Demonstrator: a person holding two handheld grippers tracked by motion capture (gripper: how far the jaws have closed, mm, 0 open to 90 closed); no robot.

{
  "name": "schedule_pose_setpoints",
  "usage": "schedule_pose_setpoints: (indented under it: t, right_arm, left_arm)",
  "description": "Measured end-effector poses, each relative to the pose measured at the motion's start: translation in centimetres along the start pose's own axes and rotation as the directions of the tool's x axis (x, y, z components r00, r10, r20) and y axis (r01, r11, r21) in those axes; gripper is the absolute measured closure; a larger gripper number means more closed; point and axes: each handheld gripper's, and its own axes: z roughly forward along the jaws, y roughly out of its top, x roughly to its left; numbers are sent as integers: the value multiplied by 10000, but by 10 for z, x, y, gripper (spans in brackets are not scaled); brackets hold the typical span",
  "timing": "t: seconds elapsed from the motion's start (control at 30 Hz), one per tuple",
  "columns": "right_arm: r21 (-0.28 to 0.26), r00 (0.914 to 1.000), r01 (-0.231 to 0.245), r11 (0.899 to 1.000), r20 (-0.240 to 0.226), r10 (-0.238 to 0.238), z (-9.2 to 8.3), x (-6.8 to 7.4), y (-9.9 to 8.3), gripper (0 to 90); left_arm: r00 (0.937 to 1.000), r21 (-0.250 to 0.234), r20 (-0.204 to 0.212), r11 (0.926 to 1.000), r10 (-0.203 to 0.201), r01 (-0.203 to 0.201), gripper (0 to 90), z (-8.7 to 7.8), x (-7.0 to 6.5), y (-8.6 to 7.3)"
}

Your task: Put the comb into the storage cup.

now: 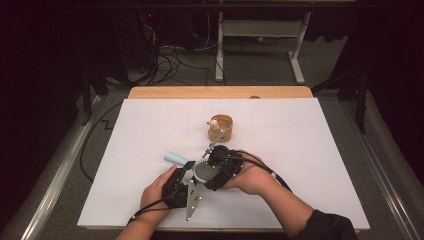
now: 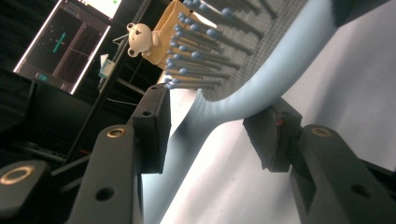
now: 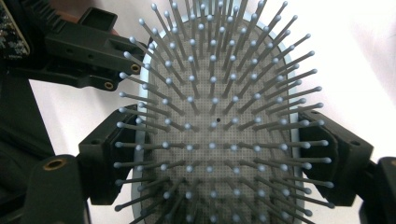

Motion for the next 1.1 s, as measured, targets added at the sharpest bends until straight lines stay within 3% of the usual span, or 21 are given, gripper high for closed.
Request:
schedule_pose_setpoints:
  t: [0.23,0.53,0.7,0.97,1.1]
  right_arm:
    - [-63,10000,-83,9999,-24,83,-1,1,1,207]
    - [-47,9999,-113,9999,-10,113,-1,1,1,206]
    - [-168,10000,-78,9998,-30,78,-1,0,1,205]
    - [-227,9996,-262,9994,-126,260,-3,-1,1,202]
    - [-256,9995,-259,9993,-171,255,-4,-2,1,201]
  left_arm:
    - [9993,109,-82,9993,367,-366,588,-1,-1,0]
    - [9994,64,-54,9994,346,-346,617,1,-3,0]
    - [9973,248,-91,9970,731,-728,651,1,-5,1]
    - [9959,291,-126,9956,895,-891,675,1,-6,1]
    - [9930,391,-170,9924,1170,-1163,694,1,-7,2]
